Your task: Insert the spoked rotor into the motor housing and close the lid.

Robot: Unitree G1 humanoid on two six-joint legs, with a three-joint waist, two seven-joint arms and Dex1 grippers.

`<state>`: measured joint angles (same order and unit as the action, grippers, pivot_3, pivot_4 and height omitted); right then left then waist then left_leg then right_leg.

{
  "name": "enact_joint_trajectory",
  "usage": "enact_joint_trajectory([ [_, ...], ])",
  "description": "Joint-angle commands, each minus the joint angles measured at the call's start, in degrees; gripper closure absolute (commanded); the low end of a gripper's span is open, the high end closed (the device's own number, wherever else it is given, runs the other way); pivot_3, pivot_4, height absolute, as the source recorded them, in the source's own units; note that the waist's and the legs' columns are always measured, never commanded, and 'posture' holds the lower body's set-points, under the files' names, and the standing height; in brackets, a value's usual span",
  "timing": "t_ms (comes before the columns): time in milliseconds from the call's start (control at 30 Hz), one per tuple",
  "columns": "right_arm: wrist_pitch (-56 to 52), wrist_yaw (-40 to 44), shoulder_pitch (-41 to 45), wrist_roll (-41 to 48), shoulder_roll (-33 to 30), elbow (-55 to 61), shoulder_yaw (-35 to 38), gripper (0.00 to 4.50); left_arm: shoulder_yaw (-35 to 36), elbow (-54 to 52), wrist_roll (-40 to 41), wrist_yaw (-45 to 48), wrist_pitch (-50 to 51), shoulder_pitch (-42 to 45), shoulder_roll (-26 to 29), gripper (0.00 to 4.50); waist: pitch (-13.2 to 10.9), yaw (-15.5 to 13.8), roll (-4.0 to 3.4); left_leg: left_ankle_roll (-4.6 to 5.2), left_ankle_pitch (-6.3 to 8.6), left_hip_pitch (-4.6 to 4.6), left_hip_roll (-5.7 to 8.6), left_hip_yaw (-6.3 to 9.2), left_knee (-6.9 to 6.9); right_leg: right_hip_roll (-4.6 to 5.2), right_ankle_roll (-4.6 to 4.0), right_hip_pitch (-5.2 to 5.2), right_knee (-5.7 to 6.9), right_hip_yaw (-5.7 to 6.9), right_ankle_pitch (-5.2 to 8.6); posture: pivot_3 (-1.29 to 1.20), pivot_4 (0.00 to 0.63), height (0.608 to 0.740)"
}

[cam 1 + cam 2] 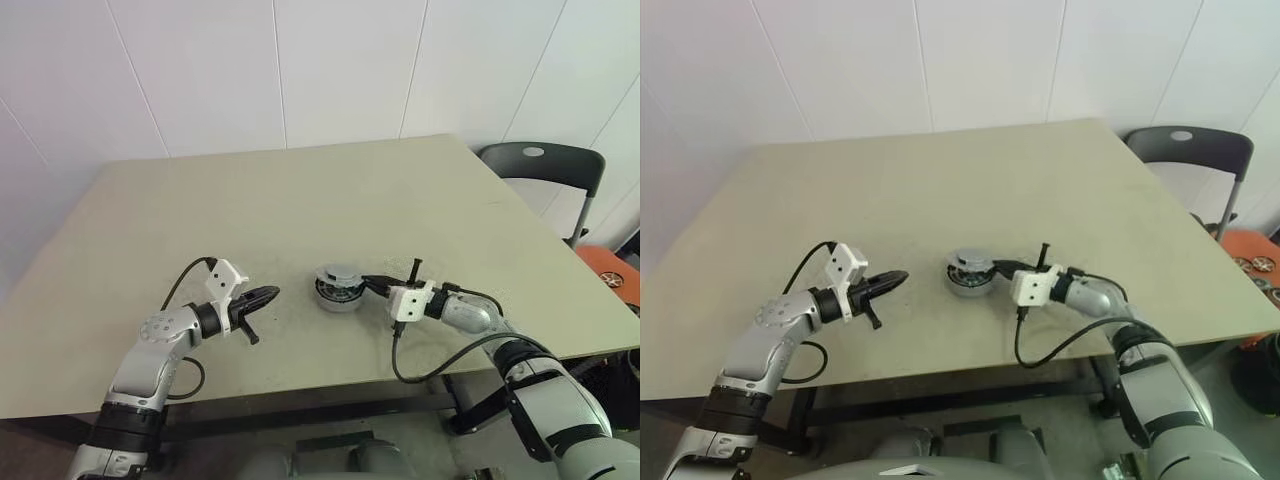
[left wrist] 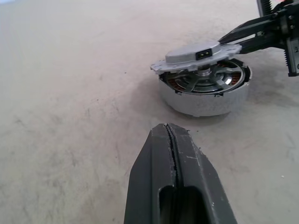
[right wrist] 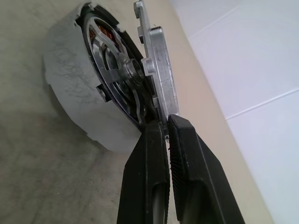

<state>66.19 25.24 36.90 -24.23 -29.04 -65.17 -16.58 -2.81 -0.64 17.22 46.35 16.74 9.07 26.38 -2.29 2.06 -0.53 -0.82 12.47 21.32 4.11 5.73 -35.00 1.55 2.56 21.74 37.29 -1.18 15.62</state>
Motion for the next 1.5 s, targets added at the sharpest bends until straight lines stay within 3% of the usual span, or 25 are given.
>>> enact_joint_trajectory([
  [33,2.5,8.29,0.61,5.22,0.02,-1.08,-0.73,3.7,0.01,0.15,-0.57,0.45,-1.64,1.62,0.15,4.5,-0.06,0.02,0.09,0.0,0.0,-0.04,0.0,0.01,0.0,0.0,0.0,-0.06,-0.01,0.02,0.0,0.0,0.0,0.74],
  [100,1.03,14.14,0.73,9.79,0.69,-0.91,0.14,3.02,-0.03,0.4,-0.72,0.49,-1.75,1.95,0.04,4.5,-0.09,0.1,0.16,0.02,0.01,-0.17,-0.01,0.02,-0.01,0.0,0.02,-0.22,-0.06,0.02,0.02,0.0,0.0,0.74],
  [167,-9.83,30.2,-0.19,21.36,2.94,1.94,3.18,2.44,-0.04,0.7,-0.76,0.64,-1.84,2.29,0.03,4.5,-0.23,0.36,0.38,0.05,0.03,-0.41,-0.01,0.02,0.01,0.01,0.19,-0.45,-0.1,0.02,0.12,0.0,0.0,0.74],
  [267,-29.2,46.42,-0.78,33.02,3.62,10.91,5.64,1.46,-0.09,0.93,-0.7,0.96,-1.8,2.72,-0.02,4.5,-0.33,0.4,0.47,0.04,0.05,-0.83,-0.08,0.06,0.02,-0.01,0.24,-0.85,-0.1,0.01,0.15,0.0,0.0,0.74],
  [333,-47.21,53.17,-1.87,40.47,2.37,21.22,6.52,1.46,-0.16,0.99,-0.62,1.18,-1.71,2.91,-0.12,4.5,-0.36,0.23,0.43,0.03,0.05,-0.8,-0.09,0.1,0.0,0.01,0.25,-0.82,-0.09,0.01,0.17,0.0,0.0,0.74],
  [433,-69.55,56.53,-3.4,49.44,-0.05,35.78,8.07,1.46,-0.27,1.1,-0.59,1.32,-1.64,3.12,-0.29,4.5,-0.35,-0.21,0.38,0.01,0.06,-0.36,-0.09,0.16,0.01,0.03,0.22,-0.35,-0.01,0.02,0.21,0.0,0.0,0.74],
  [567,-83.55,50.64,-3.39,55.72,1.19,45.15,12.35,1.46,-0.32,1.07,-0.61,1.36,-1.62,3.05,-0.45,4.5,-0.33,-1.52,0.38,0.01,0.06,0.51,-0.08,0.14,-0.03,0.04,-0.02,0.58,0.05,0.04,0.05,0.0,0.0,0.74],
  [667,-84.32,42.58,-1.86,53.75,4.38,45.78,14.29,1.46,-0.31,1.09,-0.6,1.41,-1.57,3.03,-0.45,4.5,-0.32,-1.66,0.39,0.0,0.05,0.98,-0.07,0.14,-0.05,0.04,0.01,1.0,0.04,0.1,0.0,0.0,0.0,0.74],
  [733,-79.62,38.29,-1.26,47.22,4.75,42.95,12.34,1.46,-0.29,1.1,-0.58,1.42,-1.56,3.09,-0.46,4.5,-0.32,-1.69,0.39,0.0,0.05,1.05,-0.03,0.13,-0.05,0.08,0.09,1.05,0.03,0.1,-0.05,0.0,0.0,0.74],
  [867,-76.12,36.3,-1.04,40.26,3.97,39.84,9.47,1.46,-0.22,0.98,-0.5,1.45,-1.49,2.99,-0.45,4.5,-0.33,-2.25,0.39,0.0,0.05,1.05,0.01,0.09,-0.09,0.1,-0.01,1.0,-0.04,0.1,0.0,0.0,0.0,0.74],
  [967,-76.43,39.04,-1.28,40.0,2.89,40.63,9.4,0.93,-0.09,0.81,-0.32,1.42,-1.36,2.84,-0.49,4.5,-0.33,-2.64,0.39,0.01,0.05,1.05,0.0,0.08,-0.08,0.08,0.0,1.02,-0.02,0.1,0.0,0.0,0.0,0.74],
  [1067,-77.38,40.91,-1.94,40.07,1.54,41.63,9.51,0.03,0.04,0.71,-0.13,1.41,-1.29,2.74,-0.56,4.5,-0.32,-2.78,0.39,0.01,0.05,1.05,-0.01,0.08,-0.08,0.07,0.02,1.01,-0.02,0.1,-0.01,0.0,0.0,0.74],
  [1500,-79.93,36.87,-2.4,36.53,-0.74,32.03,10.83,0.03,1.54,-3.91,6.78,4.58,0.49,2.45,-1.71,4.5,-0.32,-2.61,0.4,0.01,0.05,0.99,-0.01,0.06,-0.14,0.06,-0.01,0.93,-0.01,0.11,0.0,0.0,0.0,0.74],
])
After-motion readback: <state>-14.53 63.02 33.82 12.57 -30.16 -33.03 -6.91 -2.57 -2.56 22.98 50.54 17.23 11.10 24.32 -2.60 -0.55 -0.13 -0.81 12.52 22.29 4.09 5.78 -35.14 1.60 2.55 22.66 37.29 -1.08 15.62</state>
